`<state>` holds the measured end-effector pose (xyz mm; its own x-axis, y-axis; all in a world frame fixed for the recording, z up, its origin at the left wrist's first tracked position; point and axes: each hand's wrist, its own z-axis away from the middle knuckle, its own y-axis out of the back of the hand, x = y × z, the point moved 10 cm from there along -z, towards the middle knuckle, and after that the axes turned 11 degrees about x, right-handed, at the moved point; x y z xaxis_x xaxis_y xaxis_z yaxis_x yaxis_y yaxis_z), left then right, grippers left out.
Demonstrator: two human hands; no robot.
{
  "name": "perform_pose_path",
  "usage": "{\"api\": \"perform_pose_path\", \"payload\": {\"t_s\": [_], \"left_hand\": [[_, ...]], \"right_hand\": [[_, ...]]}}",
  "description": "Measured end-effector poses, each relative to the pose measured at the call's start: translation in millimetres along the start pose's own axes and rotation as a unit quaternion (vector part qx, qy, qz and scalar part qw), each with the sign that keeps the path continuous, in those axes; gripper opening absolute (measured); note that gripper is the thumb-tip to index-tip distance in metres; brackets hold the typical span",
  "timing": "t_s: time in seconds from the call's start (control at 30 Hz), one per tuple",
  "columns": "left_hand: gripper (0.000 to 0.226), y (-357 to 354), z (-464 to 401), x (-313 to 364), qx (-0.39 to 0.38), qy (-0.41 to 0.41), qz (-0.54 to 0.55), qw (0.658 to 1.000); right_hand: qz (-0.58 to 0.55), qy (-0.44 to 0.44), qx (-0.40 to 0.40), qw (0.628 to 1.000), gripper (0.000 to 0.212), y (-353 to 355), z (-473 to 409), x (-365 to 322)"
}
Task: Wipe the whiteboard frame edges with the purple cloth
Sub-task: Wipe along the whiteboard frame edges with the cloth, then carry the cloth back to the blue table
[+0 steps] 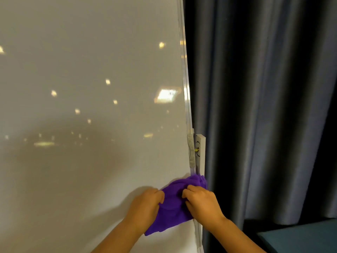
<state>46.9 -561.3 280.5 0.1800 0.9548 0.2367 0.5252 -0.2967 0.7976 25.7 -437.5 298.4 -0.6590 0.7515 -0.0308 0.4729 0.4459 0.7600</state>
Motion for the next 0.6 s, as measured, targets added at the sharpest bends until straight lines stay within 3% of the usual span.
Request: {"api": "perform_pose_path", "payload": {"t_s": [0.07, 0.23, 0.4, 0.6], "left_hand": [[0.020, -1.2, -2.4, -4.7, -0.027, 0.041, 0.055, 0.997], [0.039, 3.5, -6.9, -5.4, -0.084, 0.109, 0.113, 0.984], [0.033, 17.0, -13.3, 5.3, -0.114, 0.126, 0.132, 0.976], [0.021, 48.9, -31.9, 35.6, -0.105, 0.105, 0.132, 0.980]], "right_hand": [[-0.041, -0.033, -0.028, 0.998, 0.024, -1.7, 1.2, 10.7], [-0.097, -0.092, -0.106, 0.985, 0.018, 4.1, 0.2, 23.2], [-0.163, -0.130, -0.185, 0.960, 0.020, 13.4, -2.4, 34.0], [-0.203, -0.139, -0.194, 0.950, 0.020, 52.8, -12.2, 46.6]]}}
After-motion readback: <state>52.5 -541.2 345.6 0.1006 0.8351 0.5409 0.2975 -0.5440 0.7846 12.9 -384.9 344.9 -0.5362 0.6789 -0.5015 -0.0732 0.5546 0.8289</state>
